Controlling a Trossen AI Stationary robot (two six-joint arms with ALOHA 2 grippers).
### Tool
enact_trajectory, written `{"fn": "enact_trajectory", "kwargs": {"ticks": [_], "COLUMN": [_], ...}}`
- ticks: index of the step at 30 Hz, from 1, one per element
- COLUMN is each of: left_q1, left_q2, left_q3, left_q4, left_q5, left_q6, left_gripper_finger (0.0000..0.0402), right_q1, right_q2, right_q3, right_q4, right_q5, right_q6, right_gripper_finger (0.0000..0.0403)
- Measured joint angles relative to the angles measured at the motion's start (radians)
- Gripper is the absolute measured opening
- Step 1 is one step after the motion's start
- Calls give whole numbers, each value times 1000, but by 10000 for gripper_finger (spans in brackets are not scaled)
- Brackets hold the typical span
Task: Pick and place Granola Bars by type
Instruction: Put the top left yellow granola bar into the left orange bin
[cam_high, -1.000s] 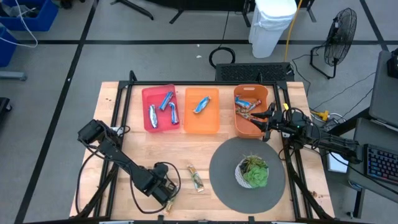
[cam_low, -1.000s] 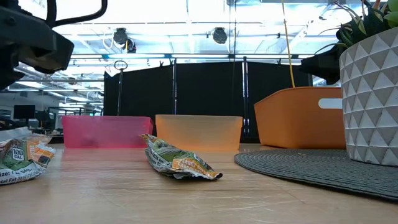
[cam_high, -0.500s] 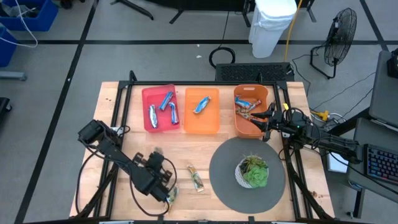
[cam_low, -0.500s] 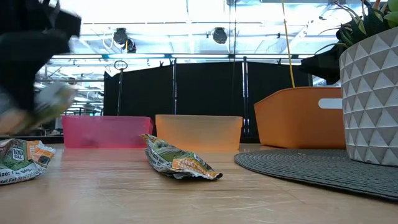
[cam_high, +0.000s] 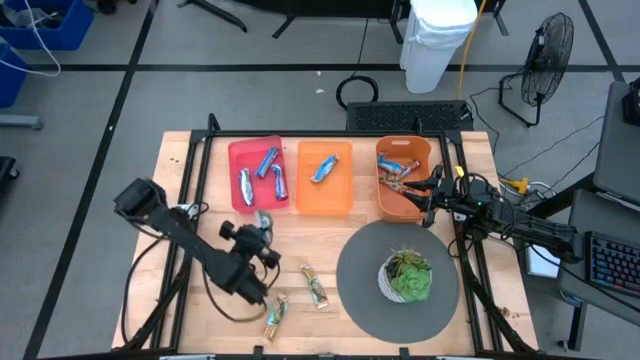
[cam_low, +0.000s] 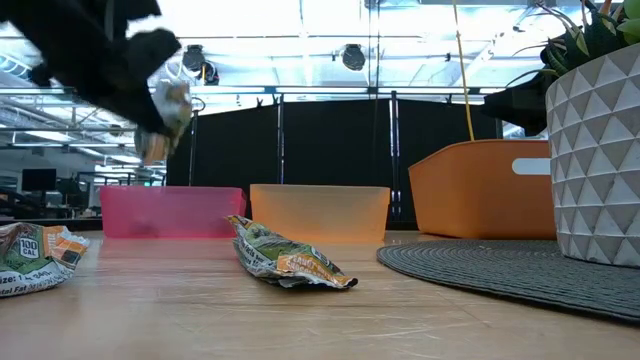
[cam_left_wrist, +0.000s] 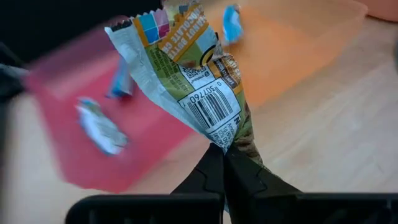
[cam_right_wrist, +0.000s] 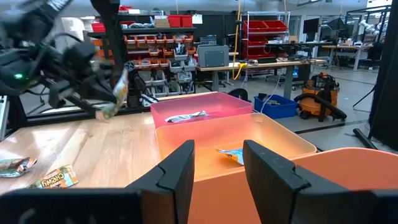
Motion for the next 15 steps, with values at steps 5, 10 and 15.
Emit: {"fn": "enact_trajectory", "kwargs": {"ticks": [5,10,15], "left_q1": [42,111,227], "left_q2": [-151,-288,-350], "left_q3": [-293,-550,-726], "left_q4": [523,1083,1676], "left_q5": [-7,32,181], "left_q6": [223,532,1032], "left_gripper_finger": [1,1,0], "right_q1": [0,0,0], "right_q2": [0,0,0], "right_q3": [0,0,0], "right_q4": [0,0,0], "right_q5": [0,0,0], "right_q6": [0,0,0], "right_gripper_finger": [128,128,128]}}
